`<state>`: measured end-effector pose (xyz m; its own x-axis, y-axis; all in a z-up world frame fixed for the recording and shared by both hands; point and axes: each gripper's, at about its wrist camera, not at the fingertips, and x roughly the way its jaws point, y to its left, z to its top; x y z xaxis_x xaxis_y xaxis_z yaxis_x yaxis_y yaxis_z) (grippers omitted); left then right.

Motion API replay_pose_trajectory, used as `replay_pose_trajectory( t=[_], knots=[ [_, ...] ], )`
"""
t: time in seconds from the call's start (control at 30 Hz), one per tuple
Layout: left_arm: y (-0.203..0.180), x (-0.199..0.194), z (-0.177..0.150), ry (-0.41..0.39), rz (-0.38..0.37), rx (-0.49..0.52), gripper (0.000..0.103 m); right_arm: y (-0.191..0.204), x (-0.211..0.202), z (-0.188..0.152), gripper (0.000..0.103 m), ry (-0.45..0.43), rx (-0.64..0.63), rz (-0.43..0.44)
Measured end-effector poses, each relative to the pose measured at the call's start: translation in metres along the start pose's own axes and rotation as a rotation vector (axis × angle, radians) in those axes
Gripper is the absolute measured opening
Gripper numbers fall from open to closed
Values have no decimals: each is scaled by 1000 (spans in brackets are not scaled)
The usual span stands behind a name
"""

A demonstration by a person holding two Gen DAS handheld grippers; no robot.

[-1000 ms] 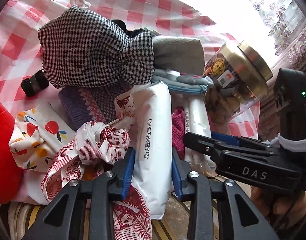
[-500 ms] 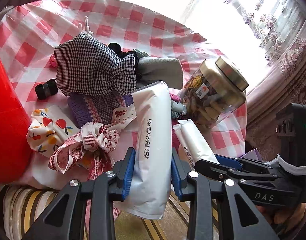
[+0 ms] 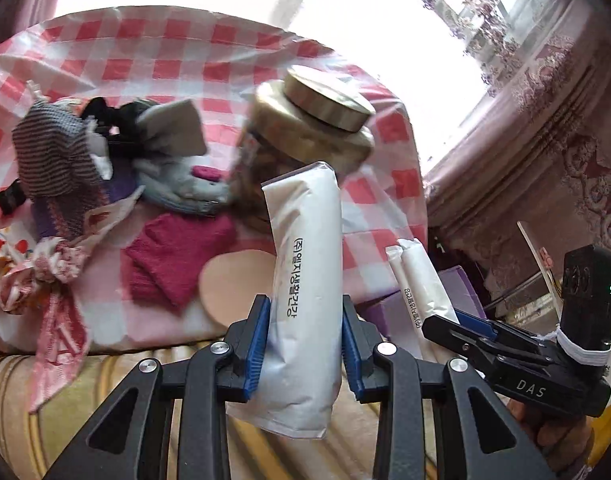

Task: Organize soft objects
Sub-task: 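Carry both white rolls into the purple box and open both grippers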

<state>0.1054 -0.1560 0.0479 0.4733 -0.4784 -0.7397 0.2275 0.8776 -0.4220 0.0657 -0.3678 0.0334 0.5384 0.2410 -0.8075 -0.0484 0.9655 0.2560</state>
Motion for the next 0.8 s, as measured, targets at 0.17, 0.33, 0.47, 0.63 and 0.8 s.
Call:
replay_pose_trajectory(
  t=[0.17,0.33,0.47,0.63,0.8],
  knots=[
    [-83,51,0,112,-44,92,35,-76,-26,-15,50,-28,103,-147],
    [-182,97,-8,197,-201,296,55,-154,-56,-31,63,-87,286,-401],
    [-206,107,-18,203,-210,339,74,-186,-72,-44,75,-108,339,-450],
    [-184,103,-18,205,-181,304,74,-204,-74,-52,78,-95,363,-453],
    [-162,87,-19,174,-153,292,74,-199,-72,-53,78,-104,353,-433]
  ],
)
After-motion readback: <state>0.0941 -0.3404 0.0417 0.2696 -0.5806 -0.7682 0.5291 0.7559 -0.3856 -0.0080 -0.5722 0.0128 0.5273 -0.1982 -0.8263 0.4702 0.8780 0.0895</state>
